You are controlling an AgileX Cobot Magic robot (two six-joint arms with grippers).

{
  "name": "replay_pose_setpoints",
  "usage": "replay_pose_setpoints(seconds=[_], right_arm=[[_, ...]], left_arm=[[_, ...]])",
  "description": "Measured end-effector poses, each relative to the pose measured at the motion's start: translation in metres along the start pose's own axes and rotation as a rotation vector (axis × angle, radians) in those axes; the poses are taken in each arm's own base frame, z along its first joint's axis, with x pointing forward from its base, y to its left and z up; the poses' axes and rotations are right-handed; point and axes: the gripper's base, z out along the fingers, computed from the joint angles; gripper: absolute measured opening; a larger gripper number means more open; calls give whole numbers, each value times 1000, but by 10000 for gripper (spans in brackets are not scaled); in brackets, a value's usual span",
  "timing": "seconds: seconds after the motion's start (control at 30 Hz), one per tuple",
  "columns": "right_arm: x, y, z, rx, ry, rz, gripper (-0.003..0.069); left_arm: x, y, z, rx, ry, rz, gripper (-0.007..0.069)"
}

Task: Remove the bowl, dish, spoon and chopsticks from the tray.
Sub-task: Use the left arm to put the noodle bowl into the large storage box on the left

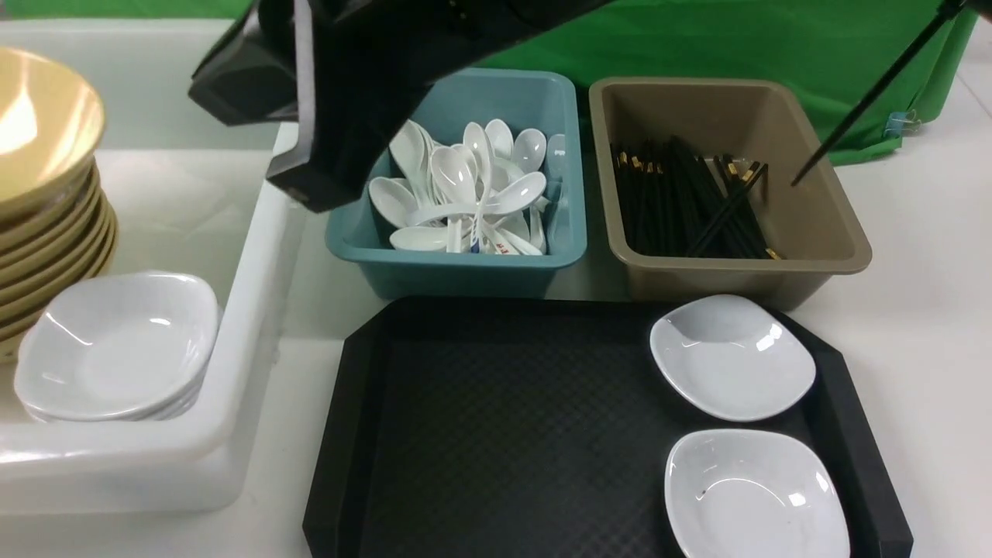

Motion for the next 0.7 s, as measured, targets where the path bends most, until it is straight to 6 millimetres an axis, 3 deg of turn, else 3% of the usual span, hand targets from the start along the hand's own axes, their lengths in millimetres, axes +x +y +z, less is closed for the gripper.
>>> replay_pose_setpoints(seconds=[0.03,0.13,0.17,0.27,0.3,0.33,0.4,0.47,0.5,0.57,0.6,0.63,0.67,0.7], right_arm=[[0,0,0,0,1,-1,6],[0,-1,0,14,10,-12,7],[1,-3,-1,34,25,-8,8],[4,-8,-5,92,65,18,10],[9,-15,-10,150,112,55,9],[9,-15,-12,158,117,58,9],[21,-34,-30,260,202,126,9],[35,-53,-51,329,277,207,9],[36,-54,-53,336,286,213,9],[61,-76,-78,393,397,324,9],[72,-83,-85,416,431,370,9],[76,-84,-85,418,444,382,9],[85,-89,-90,432,471,409,9],[106,-94,-93,446,532,465,11]], left_arm=[[0,0,0,0,0,0,99],[0,-1,-1,0,-4,12,223],[-1,-2,-5,-11,-11,30,323],[-4,-7,-17,-49,-34,61,427],[-8,-12,-29,-79,-65,75,485],[-9,-14,-32,-83,-75,74,492],[-15,-33,-65,-115,-163,130,543],[-12,-58,-89,-92,-203,198,514],[-13,-59,-90,-92,-206,201,514],[5,-96,-103,-19,-169,328,383],[16,-114,-107,29,-136,402,279],[19,-117,-107,38,-129,409,260],[31,-135,-107,86,-94,482,165],[57,-166,-105,170,-23,612,68]])
